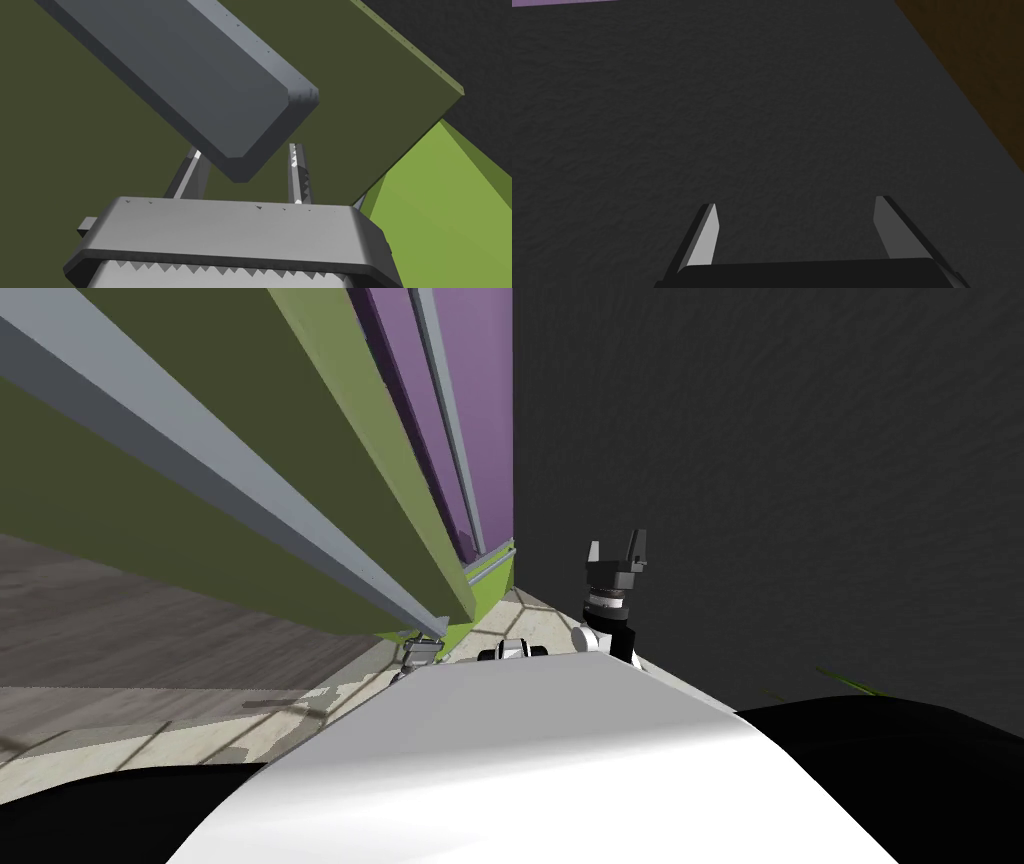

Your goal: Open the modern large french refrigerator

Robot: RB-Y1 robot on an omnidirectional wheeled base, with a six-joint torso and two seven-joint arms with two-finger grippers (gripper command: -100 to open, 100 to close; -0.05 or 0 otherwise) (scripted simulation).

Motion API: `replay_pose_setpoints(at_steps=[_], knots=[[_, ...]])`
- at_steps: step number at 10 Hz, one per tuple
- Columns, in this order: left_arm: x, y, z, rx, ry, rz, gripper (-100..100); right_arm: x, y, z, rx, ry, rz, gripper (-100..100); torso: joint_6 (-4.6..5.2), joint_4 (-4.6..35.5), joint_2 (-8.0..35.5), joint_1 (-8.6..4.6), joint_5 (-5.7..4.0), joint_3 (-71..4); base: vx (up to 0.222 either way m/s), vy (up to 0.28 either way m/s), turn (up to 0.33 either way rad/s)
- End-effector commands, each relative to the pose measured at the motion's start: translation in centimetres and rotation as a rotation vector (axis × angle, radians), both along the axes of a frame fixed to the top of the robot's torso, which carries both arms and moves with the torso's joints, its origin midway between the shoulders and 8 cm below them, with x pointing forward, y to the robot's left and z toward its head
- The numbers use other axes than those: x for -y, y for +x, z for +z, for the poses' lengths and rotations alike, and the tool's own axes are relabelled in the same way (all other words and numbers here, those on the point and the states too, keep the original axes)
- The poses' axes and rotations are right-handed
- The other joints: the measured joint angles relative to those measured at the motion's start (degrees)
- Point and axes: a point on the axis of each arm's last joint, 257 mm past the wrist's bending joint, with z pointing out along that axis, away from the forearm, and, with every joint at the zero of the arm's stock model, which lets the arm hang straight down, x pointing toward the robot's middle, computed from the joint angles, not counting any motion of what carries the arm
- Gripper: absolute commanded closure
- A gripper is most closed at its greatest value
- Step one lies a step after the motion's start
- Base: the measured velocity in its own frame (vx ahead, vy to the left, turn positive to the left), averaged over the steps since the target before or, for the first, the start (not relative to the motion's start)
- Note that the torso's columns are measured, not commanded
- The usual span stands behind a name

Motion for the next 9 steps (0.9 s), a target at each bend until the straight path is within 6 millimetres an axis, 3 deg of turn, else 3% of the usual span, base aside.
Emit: replay_pose_setpoints(at_steps=[1,6,7,9], knots=[[2.1,-1.9,0.4,0.014,-0.004,-0.096,100,0.0,0.0,0.0,0.000,0.000,0.000,0,-0.16,0.1,0.2,0.20,0.00,0.1,-0.142,0.177,-0.169],[5.0,-5.2,0.8,0.020,-0.014,-0.246,100,0.0,0.0,0.0,0.000,0.000,0.000,0,-0.24,0.2,0.3,0.06,-0.08,0.2,-0.151,0.154,-0.120],[3.3,-4.2,1.2,0.002,-0.004,-0.214,-100,0.0,0.0,0.0,0.000,0.000,0.000,0,-0.22,0.2,0.4,0.02,-0.06,0.2,-0.087,0.062,-0.041],[1.8,-3.7,2.7,0.002,-0.006,-0.210,-100,0.0,0.0,0.0,0.000,0.000,0.000,0,-0.14,0.0,-0.3,-0.28,-0.16,-0.2,-0.015,-0.082,0.027]])
